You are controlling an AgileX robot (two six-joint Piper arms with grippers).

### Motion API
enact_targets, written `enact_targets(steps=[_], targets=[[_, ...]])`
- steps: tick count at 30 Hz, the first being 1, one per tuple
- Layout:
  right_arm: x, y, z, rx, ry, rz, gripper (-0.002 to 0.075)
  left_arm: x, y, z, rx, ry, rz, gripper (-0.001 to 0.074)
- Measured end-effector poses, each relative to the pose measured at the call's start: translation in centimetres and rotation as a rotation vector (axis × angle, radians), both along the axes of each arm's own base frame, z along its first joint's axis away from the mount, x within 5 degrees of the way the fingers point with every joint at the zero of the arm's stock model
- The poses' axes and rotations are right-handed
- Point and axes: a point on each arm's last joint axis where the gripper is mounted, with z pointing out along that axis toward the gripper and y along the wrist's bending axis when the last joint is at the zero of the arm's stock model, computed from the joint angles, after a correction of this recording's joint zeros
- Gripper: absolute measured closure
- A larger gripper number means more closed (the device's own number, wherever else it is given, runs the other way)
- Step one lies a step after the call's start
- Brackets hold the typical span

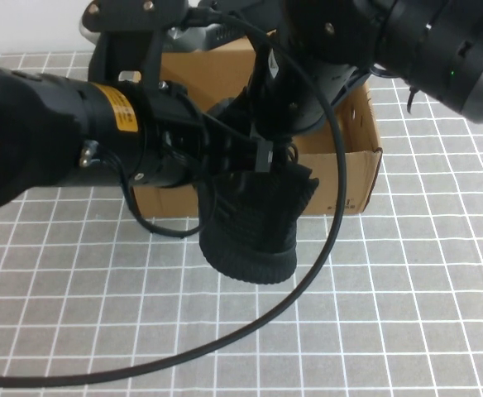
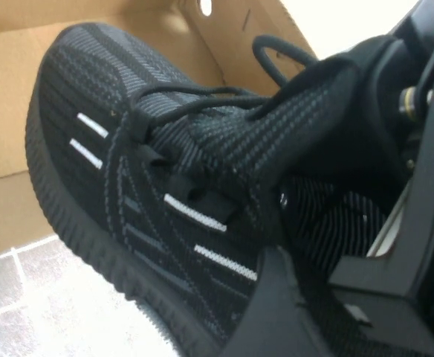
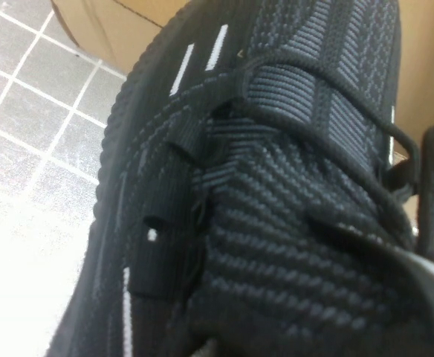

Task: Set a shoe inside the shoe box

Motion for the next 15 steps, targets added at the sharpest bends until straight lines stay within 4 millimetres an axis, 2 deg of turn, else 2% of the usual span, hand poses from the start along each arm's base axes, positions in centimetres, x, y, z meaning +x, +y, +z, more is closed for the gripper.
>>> enact_targets(steps=[7,15], targets=[[0.07,0.10,-0.19,-0.002,0.005,0.001,0.0713,-0.39,0.12,0.38,-0.026,0.006,-0.005,0.0288],[0.24,0.15,-0.16,0.000,-0.014,0.001,0.0713,-0.81,0.75,0.56,0.087,-0.060,-0.073,0.0337]])
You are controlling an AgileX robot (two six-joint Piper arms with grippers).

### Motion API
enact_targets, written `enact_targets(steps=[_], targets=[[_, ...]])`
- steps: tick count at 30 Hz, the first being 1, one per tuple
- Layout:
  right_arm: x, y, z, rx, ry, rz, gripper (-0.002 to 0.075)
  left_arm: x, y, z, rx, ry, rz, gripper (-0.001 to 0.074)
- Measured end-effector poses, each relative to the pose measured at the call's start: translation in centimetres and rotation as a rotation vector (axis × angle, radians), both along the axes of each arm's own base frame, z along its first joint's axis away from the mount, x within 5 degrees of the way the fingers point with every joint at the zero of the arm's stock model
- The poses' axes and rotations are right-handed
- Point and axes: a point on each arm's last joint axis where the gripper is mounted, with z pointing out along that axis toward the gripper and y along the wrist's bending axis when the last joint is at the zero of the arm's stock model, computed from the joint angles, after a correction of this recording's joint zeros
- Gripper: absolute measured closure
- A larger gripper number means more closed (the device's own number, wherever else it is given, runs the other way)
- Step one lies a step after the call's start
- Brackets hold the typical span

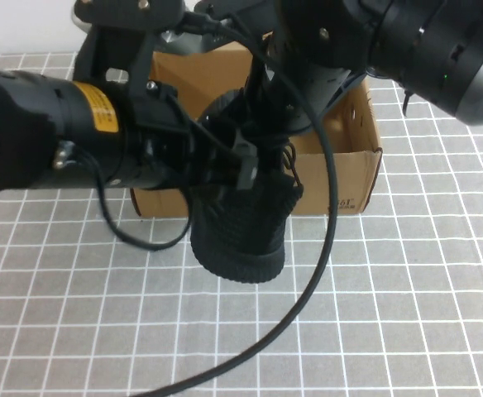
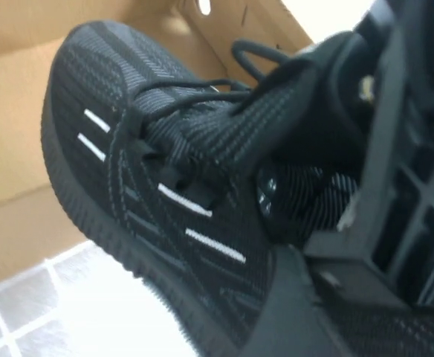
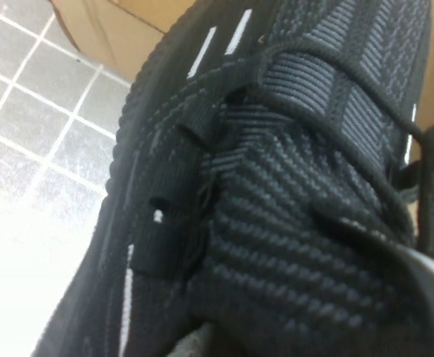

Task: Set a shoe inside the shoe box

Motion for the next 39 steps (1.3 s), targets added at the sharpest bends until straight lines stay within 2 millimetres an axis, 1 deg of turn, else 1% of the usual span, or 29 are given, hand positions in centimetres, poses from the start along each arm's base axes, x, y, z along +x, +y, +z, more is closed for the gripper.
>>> enact_targets(steps=[3,9,12,14,15,17,20,21,23,27,30,32,35,38,39], targets=[[0.5,-0.4,0.1,0.015,-0.009,-0.012,0.0713,-0.7,0.6,0.6,0.030,-0.042,-0.038,0.0363],[2.0,-1.9,0.0,0.052,0.017,-0.062,0.0713,-2.9,2.4,2.4,0.046,-0.092,-0.072,0.0392],[2.2,-2.0,0.1,0.069,0.014,-0.066,0.0713,-3.9,2.9,2.4,0.064,-0.047,-0.112,0.0395],[2.2,-1.8,0.2,0.087,0.009,-0.061,0.0713,-4.5,2.6,1.9,0.073,-0.009,-0.177,0.0414],[2.3,-1.8,0.2,0.095,0.003,-0.059,0.0713,-4.8,2.2,1.6,0.068,0.005,-0.212,0.0433],[2.4,-1.6,0.3,0.111,-0.007,-0.055,0.0713,-5.5,1.4,0.6,0.080,0.004,-0.292,0.0512],[2.5,-1.6,0.4,0.124,-0.021,-0.054,0.0713,-6.1,0.4,-0.5,0.123,-0.063,-0.366,0.0646],[2.6,-1.6,0.4,0.124,-0.022,-0.053,0.0713,-6.1,0.2,-0.7,0.145,-0.099,-0.373,0.0678],[2.9,-1.5,0.2,0.120,-0.017,-0.059,0.0713,-5.6,0.1,-0.7,0.183,-0.193,-0.348,0.0712],[3.7,-1.6,-0.3,0.099,0.013,-0.080,0.0713,-4.2,0.3,0.0,0.194,-0.329,-0.237,0.0730],[3.8,-1.6,-0.2,0.096,0.018,-0.084,0.0713,-3.5,0.2,0.0,0.214,-0.379,-0.206,0.0708],[3.9,-1.5,0.1,0.106,0.007,-0.083,0.0713,-3.3,0.1,-0.1,0.234,-0.390,-0.201,0.0651],[4.0,-1.4,0.9,0.137,-0.028,-0.079,0.0713,-3.0,-0.2,-0.4,0.238,-0.395,-0.204,0.0507],[4.3,-1.5,1.2,0.164,-0.036,-0.081,0.0713,-2.7,-0.5,-0.3,0.236,-0.426,-0.209,0.0353],[4.4,-1.6,1.2,0.168,-0.037,-0.085,0.0713,-2.6,-0.6,-0.3,0.239,-0.443,-0.212,0.0316]])
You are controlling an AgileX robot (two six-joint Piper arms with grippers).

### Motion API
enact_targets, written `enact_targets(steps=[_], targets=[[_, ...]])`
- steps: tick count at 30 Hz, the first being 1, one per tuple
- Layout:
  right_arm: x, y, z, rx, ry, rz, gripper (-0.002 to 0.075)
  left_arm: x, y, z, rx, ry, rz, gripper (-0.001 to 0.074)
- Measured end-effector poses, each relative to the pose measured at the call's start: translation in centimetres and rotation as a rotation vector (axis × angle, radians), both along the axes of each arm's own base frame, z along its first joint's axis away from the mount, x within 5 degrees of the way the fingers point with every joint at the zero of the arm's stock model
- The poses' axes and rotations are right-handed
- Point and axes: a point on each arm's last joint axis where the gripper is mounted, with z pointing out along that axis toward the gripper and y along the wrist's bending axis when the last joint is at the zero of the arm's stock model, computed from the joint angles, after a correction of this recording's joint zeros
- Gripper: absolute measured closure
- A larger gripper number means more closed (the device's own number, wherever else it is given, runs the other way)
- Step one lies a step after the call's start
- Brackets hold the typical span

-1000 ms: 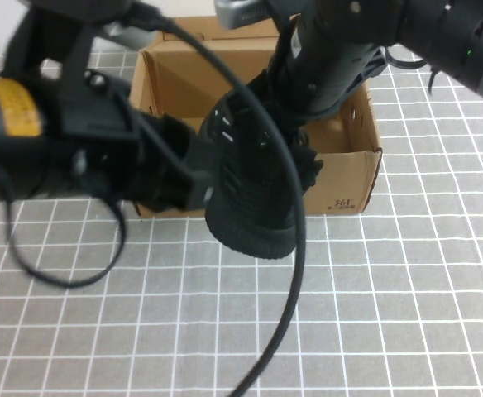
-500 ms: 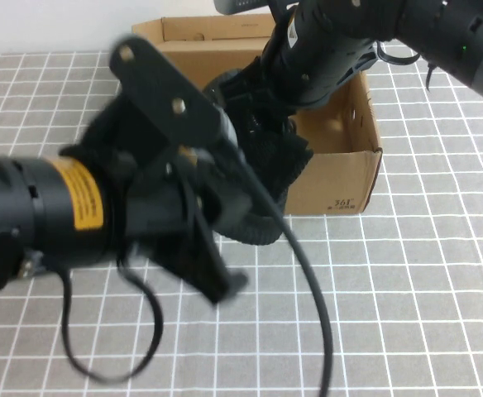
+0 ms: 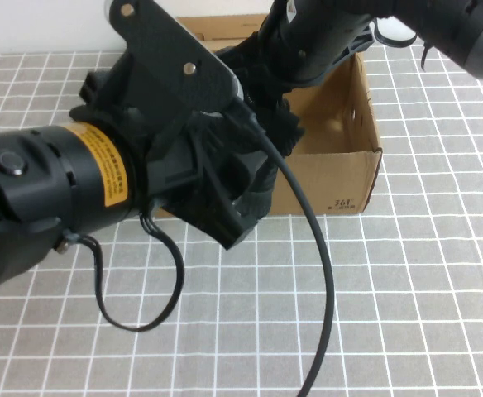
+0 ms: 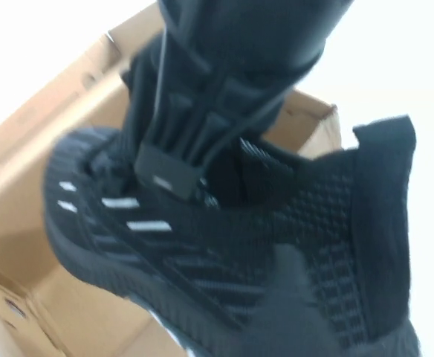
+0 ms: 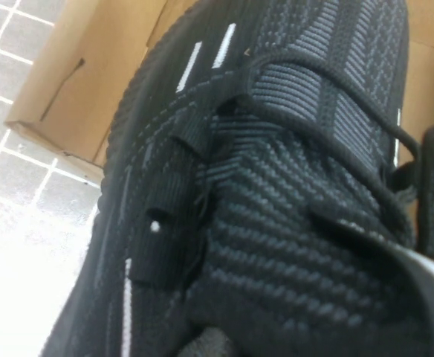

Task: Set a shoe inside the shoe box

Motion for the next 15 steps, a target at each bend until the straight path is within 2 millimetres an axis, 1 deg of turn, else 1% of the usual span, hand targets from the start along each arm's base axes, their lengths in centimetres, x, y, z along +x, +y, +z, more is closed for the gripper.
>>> enact_targets(steps=[2,4,6,11,15], targets=[[0.20,-0.14,-0.13,0.004,0.007,-0.005,0.0713,0.12,-0.06,0.15,-0.006,-0.025,-0.001,0.0258],[0.38,-0.32,-0.22,0.003,0.011,-0.011,0.0713,0.28,-0.22,0.17,-0.020,-0.034,0.003,0.0241],[0.45,-0.38,-0.26,0.002,0.013,-0.013,0.0713,0.57,-0.47,-0.03,-0.015,-0.041,0.006,0.0254],[0.48,-0.36,-0.33,0.010,0.019,-0.027,0.0713,0.90,-0.67,-0.59,-0.006,-0.011,0.029,0.0331],[0.60,-0.42,-0.29,0.035,0.025,-0.051,0.0713,0.94,-0.63,-0.75,-0.046,0.036,0.067,0.0344]])
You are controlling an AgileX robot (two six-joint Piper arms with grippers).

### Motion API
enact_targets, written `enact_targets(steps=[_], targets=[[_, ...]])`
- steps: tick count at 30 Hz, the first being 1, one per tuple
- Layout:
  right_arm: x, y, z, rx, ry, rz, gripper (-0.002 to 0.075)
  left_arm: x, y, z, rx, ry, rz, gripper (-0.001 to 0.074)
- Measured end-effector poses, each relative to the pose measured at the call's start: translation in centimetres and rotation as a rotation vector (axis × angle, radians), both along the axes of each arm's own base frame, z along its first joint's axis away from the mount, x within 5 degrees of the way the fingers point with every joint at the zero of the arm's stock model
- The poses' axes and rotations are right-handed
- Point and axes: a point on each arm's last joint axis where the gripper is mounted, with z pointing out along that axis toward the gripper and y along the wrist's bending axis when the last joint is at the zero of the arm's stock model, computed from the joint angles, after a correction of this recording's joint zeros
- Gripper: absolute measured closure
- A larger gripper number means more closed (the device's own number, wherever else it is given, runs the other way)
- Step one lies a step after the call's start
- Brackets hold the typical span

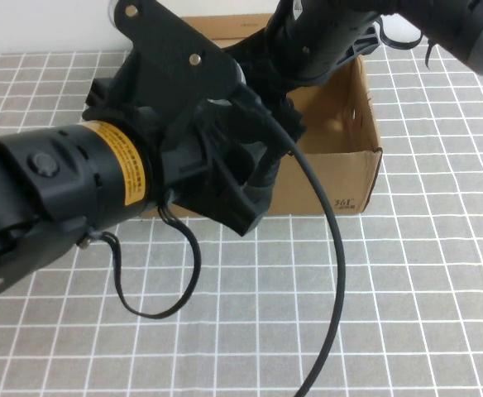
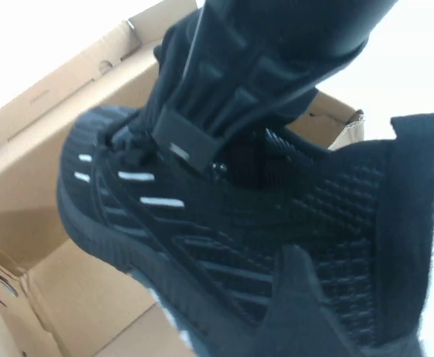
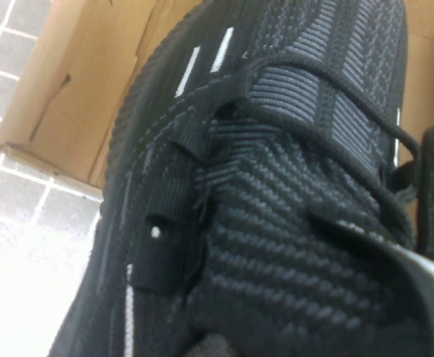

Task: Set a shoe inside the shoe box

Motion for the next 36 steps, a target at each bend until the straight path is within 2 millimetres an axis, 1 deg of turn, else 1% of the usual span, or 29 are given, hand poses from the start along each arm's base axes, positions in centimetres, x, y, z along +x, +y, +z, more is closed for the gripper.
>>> enact_targets(steps=[2,4,10,13,17,21,29,32,36], targets=[[0.1,0.0,0.0,0.007,-0.006,-0.004,0.0713,0.0,0.0,0.0,-0.015,0.006,0.005,0.0341],[0.2,0.0,0.1,0.015,-0.010,-0.007,0.0713,0.0,-0.1,0.1,-0.032,0.004,0.001,0.0316],[0.3,-0.1,0.1,0.019,-0.012,-0.008,0.0713,0.0,-0.3,0.4,-0.059,-0.013,-0.016,0.0140],[0.2,-0.1,0.1,0.020,-0.011,-0.008,0.0713,-0.2,-0.5,0.4,-0.060,-0.016,-0.026,0.0103],[0.2,-0.1,0.1,0.023,-0.011,-0.007,0.0713,-0.1,-1.6,-0.3,-0.027,-0.027,-0.061,0.0090],[0.2,-0.1,0.1,0.022,-0.012,-0.005,0.0713,0.8,-2.4,-1.3,0.085,-0.090,-0.081,0.0088],[0.2,-0.1,0.1,0.006,-0.010,0.013,0.0713,1.2,-2.5,-1.0,0.134,-0.197,-0.091,0.0088],[0.1,-0.1,0.0,0.001,-0.006,0.015,0.0713,1.3,-2.6,-1.0,0.138,-0.210,-0.097,0.0104],[0.1,-0.1,0.0,-0.004,-0.006,0.030,0.0713,1.2,-2.6,-1.0,0.135,-0.207,-0.096,0.0152]])
